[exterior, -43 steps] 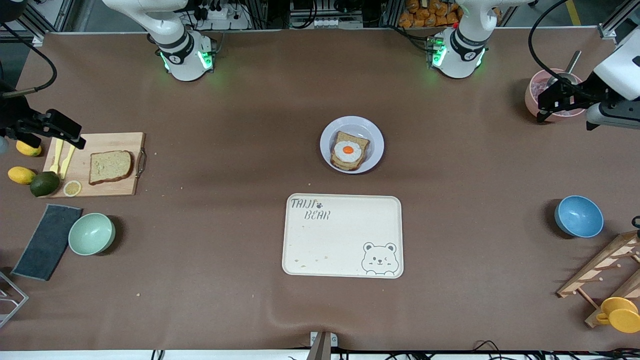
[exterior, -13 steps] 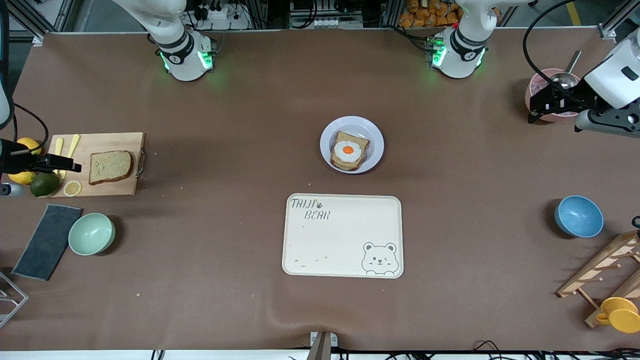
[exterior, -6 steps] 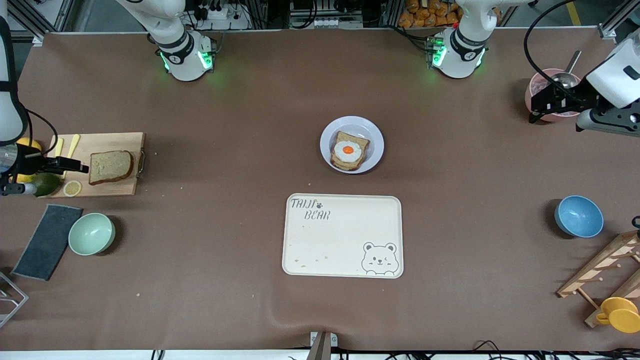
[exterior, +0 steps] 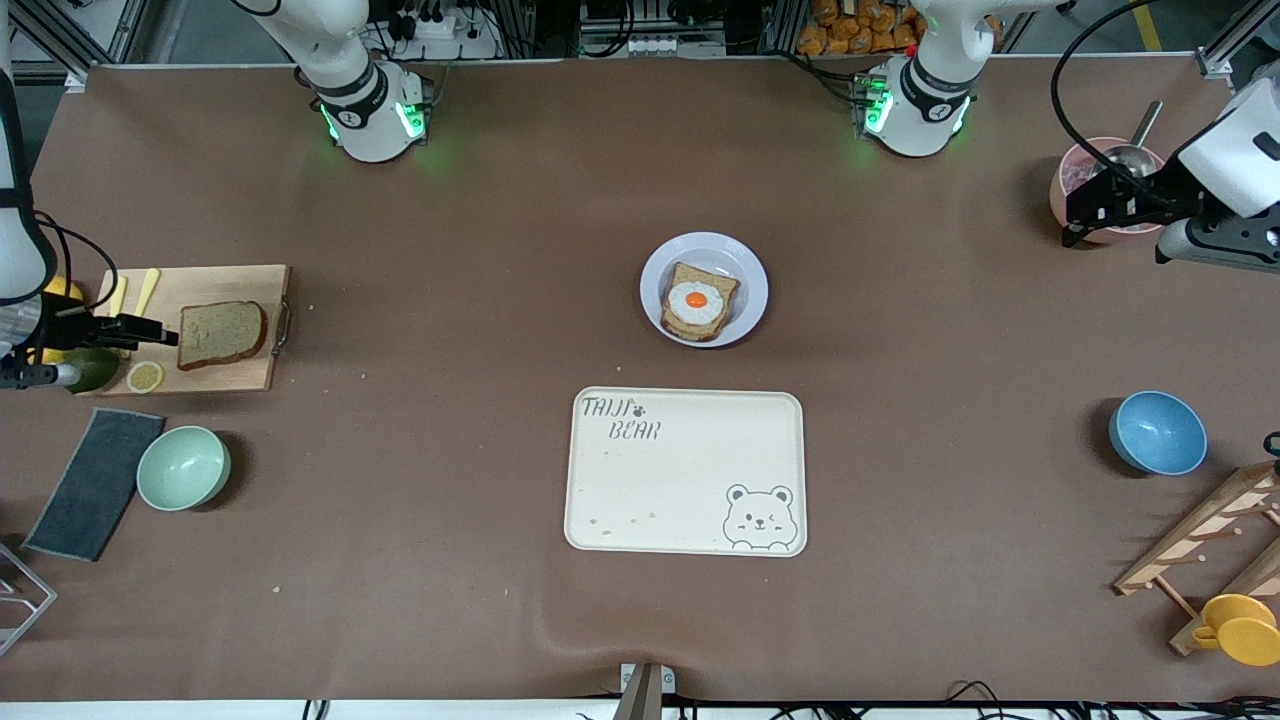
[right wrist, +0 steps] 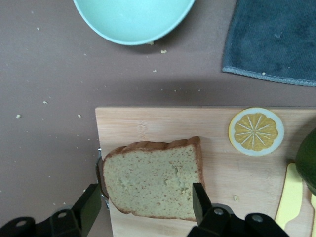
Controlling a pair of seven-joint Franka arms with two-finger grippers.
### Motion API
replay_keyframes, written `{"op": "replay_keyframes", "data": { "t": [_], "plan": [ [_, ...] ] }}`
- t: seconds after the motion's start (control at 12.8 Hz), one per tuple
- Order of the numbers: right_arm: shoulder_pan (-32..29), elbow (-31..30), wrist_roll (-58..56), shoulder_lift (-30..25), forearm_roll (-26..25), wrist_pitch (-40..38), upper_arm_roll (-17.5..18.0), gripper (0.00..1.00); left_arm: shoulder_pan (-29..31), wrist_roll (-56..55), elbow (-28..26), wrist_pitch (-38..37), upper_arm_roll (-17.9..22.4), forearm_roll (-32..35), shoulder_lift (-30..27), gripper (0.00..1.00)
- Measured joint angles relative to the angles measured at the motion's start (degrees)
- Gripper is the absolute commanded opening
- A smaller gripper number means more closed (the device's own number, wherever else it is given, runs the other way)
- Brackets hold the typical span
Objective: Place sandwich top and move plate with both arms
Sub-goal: 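Grasp the bread slice edge with the right gripper and lift it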
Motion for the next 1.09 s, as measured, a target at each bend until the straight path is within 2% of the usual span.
{"op": "replay_keyframes", "data": {
  "t": [0.39, 0.62, 0.78, 1.02, 1.09],
  "plan": [
    [-2.22, -0.12, -6.41, 4.95, 2.14, 4.04, -0.01, 0.78, 0.39, 0.0, 0.01, 0.0, 0.11, 0.0, 0.0, 1.0],
    [-3.65, -0.12, -10.19, 7.62, 3.91, 5.25, -0.02, 0.59, 0.4, 0.0, 0.01, 0.0, 0.12, 0.0, 0.0, 1.0],
    [-4.65, -0.13, -12.43, 8.5, 4.37, 5.28, -0.02, 0.55, 0.4, 0.0, 0.01, 0.0, 0.12, 0.0, 0.0, 1.0],
    [-5.84, -0.13, -15.51, 9.97, 4.98, 5.46, -0.03, 0.03, 0.4, 0.0, 0.01, 0.01, 0.13, 0.0, 0.0, 1.0],
    [-6.15, -0.1, -16.06, 10.08, 5.2, 5.58, -0.01, 0.0, 0.4, 0.0, 0.01, 0.01, 0.13, 0.0, 0.0, 1.0]
  ]
}}
